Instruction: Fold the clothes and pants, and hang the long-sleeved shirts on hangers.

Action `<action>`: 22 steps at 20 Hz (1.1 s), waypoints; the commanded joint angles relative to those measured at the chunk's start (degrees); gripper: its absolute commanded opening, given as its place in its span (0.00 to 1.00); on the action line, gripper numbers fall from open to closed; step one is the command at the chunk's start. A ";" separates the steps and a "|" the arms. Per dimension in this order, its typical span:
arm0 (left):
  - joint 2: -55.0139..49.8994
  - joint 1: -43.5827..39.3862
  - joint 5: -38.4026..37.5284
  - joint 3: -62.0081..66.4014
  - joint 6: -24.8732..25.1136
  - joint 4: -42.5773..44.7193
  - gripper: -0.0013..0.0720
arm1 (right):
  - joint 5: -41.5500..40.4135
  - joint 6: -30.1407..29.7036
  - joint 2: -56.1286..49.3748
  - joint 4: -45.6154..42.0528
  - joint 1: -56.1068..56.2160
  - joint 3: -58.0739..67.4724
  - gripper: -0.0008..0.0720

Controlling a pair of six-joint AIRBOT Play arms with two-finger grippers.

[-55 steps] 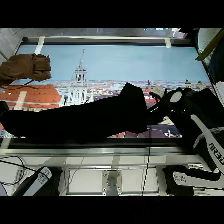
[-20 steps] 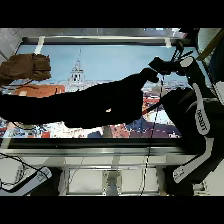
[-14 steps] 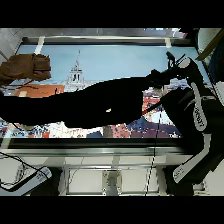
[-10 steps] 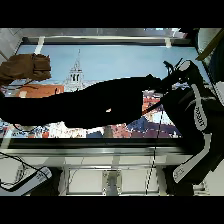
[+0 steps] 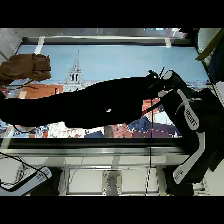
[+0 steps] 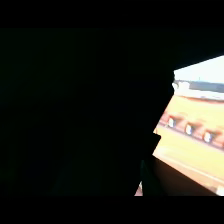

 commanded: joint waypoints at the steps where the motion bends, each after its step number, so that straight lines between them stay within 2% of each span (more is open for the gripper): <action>1: -0.04 -0.04 -0.13 -0.02 0.07 0.02 0.03 | -2.23 -0.63 -0.50 0.37 0.72 -0.31 0.54; 4: -0.04 -0.04 -0.13 -0.02 0.07 0.02 0.03 | -2.62 -0.66 -1.09 0.35 0.79 -0.31 0.53; 5: -0.04 -0.04 -0.13 -0.02 0.07 0.02 0.03 | -2.93 -0.68 -1.07 0.37 0.79 -0.28 0.32; 6: -0.04 -0.04 -0.13 0.00 0.07 0.00 0.03 | -2.93 -0.63 -1.01 0.39 0.79 -0.15 0.04; 8: 0.00 -0.04 -0.13 0.02 0.07 0.02 0.03 | -1.64 -0.66 -0.39 -0.17 0.22 1.16 0.02; 10: 0.24 -0.04 -0.11 0.13 0.33 0.04 0.03 | 4.13 -0.63 1.44 -1.90 -1.49 4.70 0.02; 13: 1.77 -0.02 -0.09 0.17 3.10 0.04 0.03 | 15.87 -0.63 8.59 -6.60 -5.20 10.69 0.02; 16: 4.15 0.44 -0.11 0.15 3.28 0.20 0.03 | 26.08 0.33 18.93 -8.74 -8.48 13.07 0.02; 18: 5.75 1.11 -0.11 0.15 3.28 0.44 0.03 | 36.83 2.40 25.11 -8.79 -9.22 13.05 0.02; 20: 6.86 1.99 -0.15 0.13 3.26 0.42 0.03 | 37.81 5.53 29.79 -8.66 -8.68 12.22 0.02; 22: 6.78 2.34 -1.55 0.07 3.30 0.44 0.03 | 37.24 5.57 31.65 -8.81 -7.76 12.22 0.02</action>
